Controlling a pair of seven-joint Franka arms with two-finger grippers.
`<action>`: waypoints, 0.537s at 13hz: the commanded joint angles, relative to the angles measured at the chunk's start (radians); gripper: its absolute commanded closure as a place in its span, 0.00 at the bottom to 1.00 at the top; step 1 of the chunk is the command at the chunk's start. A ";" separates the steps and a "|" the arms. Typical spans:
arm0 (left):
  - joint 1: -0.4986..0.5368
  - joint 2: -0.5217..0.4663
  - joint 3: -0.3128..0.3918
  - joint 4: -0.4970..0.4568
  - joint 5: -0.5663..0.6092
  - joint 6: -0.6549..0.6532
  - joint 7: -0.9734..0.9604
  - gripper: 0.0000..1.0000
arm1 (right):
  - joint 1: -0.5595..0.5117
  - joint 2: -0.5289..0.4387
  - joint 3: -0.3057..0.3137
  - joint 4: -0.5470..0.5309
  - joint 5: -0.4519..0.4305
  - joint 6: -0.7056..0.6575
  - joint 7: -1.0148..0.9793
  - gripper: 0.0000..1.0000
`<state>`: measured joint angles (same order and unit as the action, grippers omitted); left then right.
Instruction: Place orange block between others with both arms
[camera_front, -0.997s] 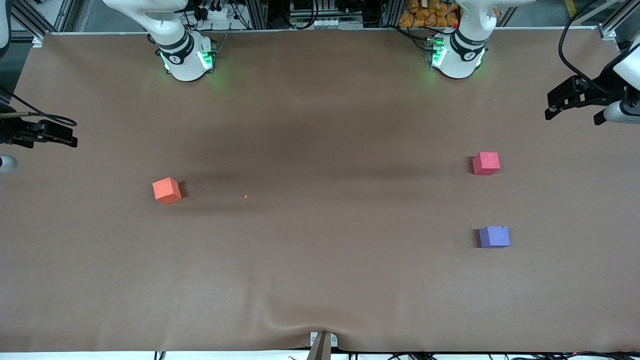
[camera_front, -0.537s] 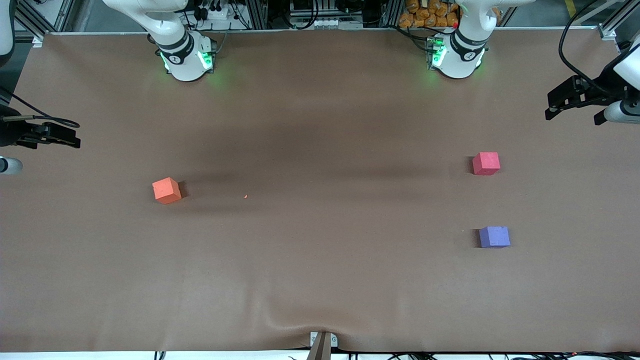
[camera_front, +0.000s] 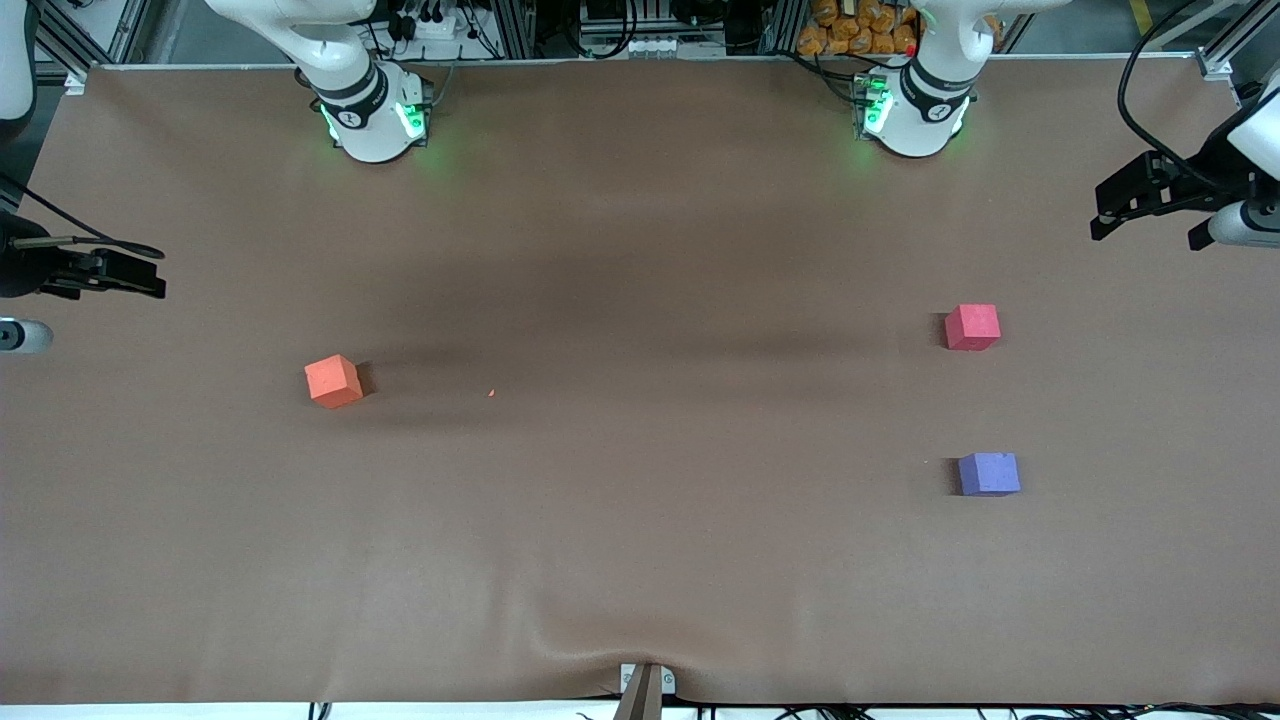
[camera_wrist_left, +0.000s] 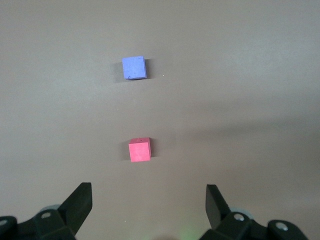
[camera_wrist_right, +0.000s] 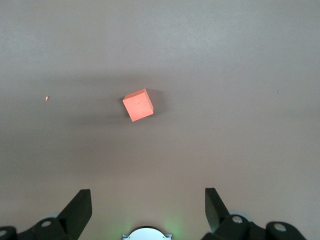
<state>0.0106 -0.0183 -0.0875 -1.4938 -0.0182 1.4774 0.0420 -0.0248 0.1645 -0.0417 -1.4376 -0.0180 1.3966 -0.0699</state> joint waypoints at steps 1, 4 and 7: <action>0.006 0.000 -0.003 0.009 -0.017 -0.005 0.006 0.00 | 0.017 0.023 -0.006 -0.009 -0.007 0.007 0.022 0.00; 0.006 0.000 -0.003 0.007 -0.017 -0.005 0.006 0.00 | 0.019 0.075 -0.006 -0.021 -0.007 0.015 0.021 0.00; 0.008 0.001 0.002 0.007 -0.014 -0.005 0.006 0.00 | 0.019 0.150 -0.006 -0.044 -0.007 0.050 0.021 0.00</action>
<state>0.0112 -0.0175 -0.0857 -1.4940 -0.0182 1.4775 0.0420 -0.0152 0.2737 -0.0417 -1.4704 -0.0180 1.4274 -0.0664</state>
